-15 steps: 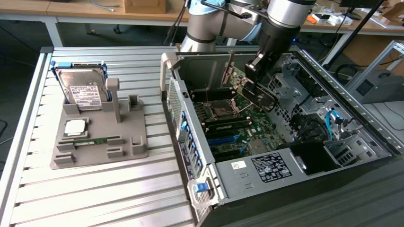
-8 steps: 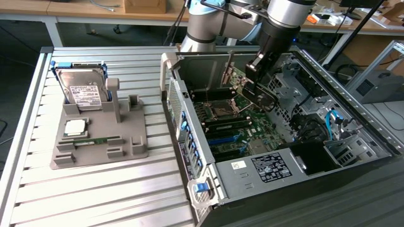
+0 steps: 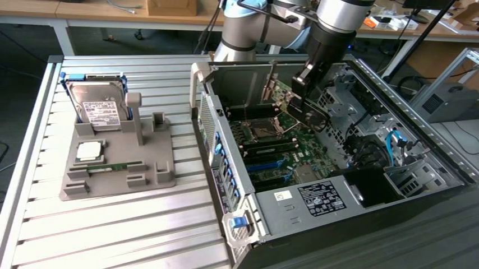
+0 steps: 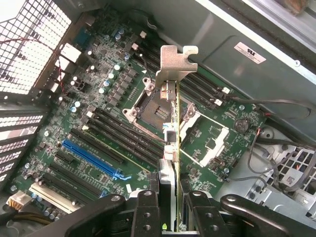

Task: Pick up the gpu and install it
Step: 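Insert the gpu into the slot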

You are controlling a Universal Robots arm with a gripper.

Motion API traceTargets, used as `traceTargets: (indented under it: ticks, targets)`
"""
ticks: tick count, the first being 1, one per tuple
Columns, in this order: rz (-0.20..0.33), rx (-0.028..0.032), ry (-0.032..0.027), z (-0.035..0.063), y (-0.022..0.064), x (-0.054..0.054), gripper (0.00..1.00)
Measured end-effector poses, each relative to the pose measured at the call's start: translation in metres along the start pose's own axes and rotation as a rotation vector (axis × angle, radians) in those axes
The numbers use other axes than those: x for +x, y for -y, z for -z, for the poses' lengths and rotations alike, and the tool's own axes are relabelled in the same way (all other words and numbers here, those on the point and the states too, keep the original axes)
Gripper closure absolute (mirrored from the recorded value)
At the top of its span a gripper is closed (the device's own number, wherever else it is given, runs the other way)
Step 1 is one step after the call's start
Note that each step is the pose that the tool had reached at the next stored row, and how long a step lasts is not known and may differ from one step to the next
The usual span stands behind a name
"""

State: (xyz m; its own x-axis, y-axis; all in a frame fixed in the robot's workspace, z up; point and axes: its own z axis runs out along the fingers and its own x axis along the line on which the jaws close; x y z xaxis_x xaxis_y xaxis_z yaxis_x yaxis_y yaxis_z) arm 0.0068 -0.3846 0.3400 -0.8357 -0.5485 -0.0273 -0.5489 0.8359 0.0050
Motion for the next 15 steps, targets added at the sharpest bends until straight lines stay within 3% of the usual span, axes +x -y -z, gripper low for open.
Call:
traceTargets:
  ticks: [15]
  targets:
    - [0.047,-0.0012,-0.0003,0.0000,0.0000,0.0000,0.73]
